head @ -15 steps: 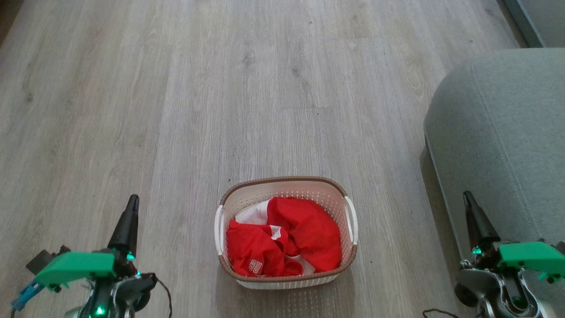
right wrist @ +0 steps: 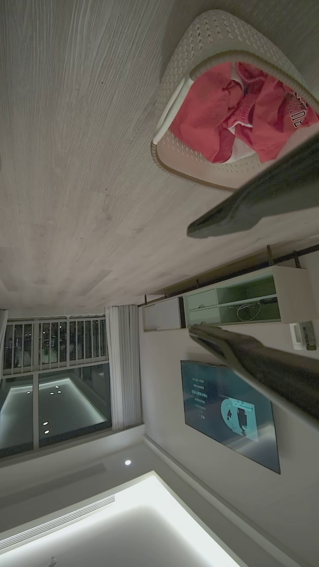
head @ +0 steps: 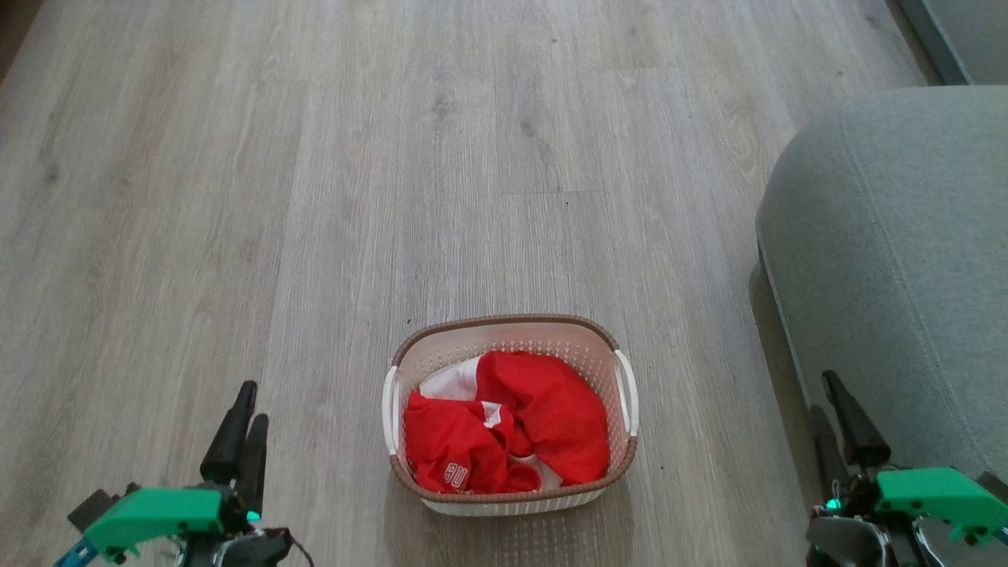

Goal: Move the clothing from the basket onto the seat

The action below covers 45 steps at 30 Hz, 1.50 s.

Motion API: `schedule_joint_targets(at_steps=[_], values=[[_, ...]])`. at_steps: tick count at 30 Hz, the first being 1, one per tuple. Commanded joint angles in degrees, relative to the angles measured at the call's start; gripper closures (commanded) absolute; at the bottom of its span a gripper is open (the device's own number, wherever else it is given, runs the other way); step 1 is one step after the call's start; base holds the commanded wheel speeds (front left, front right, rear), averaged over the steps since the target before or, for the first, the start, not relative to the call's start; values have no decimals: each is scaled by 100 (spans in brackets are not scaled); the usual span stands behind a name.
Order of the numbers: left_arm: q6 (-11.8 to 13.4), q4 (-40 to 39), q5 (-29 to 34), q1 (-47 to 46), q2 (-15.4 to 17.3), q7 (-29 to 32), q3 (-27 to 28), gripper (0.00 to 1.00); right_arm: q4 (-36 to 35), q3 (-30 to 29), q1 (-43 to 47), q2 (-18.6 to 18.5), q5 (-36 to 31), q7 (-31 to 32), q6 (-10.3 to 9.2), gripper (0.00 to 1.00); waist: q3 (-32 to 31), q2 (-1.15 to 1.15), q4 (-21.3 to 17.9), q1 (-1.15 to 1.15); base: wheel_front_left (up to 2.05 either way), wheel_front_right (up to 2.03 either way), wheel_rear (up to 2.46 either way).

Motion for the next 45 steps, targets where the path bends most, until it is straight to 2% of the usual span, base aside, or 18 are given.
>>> schedule_joint_targets(at_steps=[1, 7, 19, 45], values=[[-2, -192, 1, -277, 28, -55, -28, 0, -193, 19, -221, -46, -72, -81, 0, 0, 1, 0, 1, 0, 0, 0, 0], [-2, -179, 131, -294, 30, -140, -61, 0, -195, 40, -243, -105, -431, -174, 0, 0, 5, 0, 1, 0, 0, 0, 0], [77, -218, 1223, -336, 36, -340, -37, 0, -435, 141, -255, -96, -1891, -378, 0, 0, 24, 0, -8, 0, 0, 0, 0], [305, -400, 2985, -375, 49, -793, -164, 0, -565, 411, -316, -231, -4026, -836, 0, 0, 15, 0, -9, 0, 0, 0, 0]])
